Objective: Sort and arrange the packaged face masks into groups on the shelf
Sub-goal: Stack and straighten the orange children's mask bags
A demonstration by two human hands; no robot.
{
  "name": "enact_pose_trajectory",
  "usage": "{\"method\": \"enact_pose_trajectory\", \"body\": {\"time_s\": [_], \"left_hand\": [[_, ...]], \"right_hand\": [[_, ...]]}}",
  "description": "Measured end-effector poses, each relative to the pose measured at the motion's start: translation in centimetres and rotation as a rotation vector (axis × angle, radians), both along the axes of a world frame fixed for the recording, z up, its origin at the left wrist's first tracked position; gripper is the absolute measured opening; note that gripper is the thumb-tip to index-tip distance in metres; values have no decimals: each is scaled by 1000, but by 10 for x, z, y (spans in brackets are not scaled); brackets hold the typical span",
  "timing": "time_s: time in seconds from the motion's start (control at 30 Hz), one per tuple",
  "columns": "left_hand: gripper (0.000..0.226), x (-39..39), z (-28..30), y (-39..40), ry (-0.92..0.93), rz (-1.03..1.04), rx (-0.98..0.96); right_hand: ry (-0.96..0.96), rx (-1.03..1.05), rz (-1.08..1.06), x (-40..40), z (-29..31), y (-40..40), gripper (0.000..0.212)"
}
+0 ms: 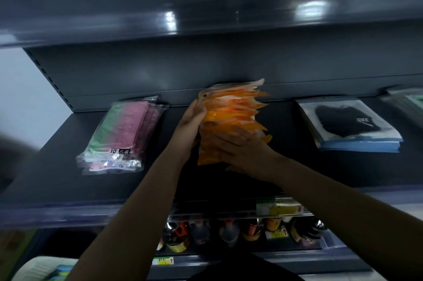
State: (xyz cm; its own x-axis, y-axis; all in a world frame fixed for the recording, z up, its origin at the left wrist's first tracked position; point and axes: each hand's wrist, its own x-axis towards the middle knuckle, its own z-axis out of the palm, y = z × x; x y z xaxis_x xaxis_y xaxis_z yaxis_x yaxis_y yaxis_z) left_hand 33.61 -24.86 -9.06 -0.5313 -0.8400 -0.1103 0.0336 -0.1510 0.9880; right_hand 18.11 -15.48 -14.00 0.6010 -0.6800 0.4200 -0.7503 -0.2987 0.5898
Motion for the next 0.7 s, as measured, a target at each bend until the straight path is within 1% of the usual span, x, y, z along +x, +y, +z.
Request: {"method": "enact_pose_trajectory", "body": {"time_s": [0.13,0.17,0.2,0.27,0.3,0.33,0.4,0.5,0.57,0.6,0.67,0.7], "left_hand": [[31,-5,7,-1,-12,-12,-58],[31,-7,9,-2,-18,1,-72],[34,-8,11,-2,-28,19,-80],[42,-10,14,-2,-27,60,-55],[42,-9,15,-4,-30,78,-54],[43,-9,18,-3,-33,91,-58],[50,-8,22,-4,-25,117,-70],[55,-9,31,-6,-18,172,-163],[60,-10,36,-14,-48,205,-248],[64,-10,38,-19,-90,230,-336],[68,-13,43,-28,-198,239,-570],[69,-16,47,-31,-257,213,-689]], "right_hand": [[41,-48,-61,-4,-6,-15,90],[72,-34,-94,-5,-5,-17,90],[120,-25,-137,-5,-5,-21,87],[222,-11,-235,-5,-1,-25,69],[255,3,-267,-5,1,-27,64],[272,13,-281,-5,3,-29,63],[236,10,-252,-5,5,-28,69],[153,-48,-174,-5,8,-20,83],[151,-74,-159,-6,10,-11,91],[155,-80,-152,-7,10,-9,94],[184,-93,-165,-8,7,-9,98],[200,-99,-187,-9,6,-10,96]]}}
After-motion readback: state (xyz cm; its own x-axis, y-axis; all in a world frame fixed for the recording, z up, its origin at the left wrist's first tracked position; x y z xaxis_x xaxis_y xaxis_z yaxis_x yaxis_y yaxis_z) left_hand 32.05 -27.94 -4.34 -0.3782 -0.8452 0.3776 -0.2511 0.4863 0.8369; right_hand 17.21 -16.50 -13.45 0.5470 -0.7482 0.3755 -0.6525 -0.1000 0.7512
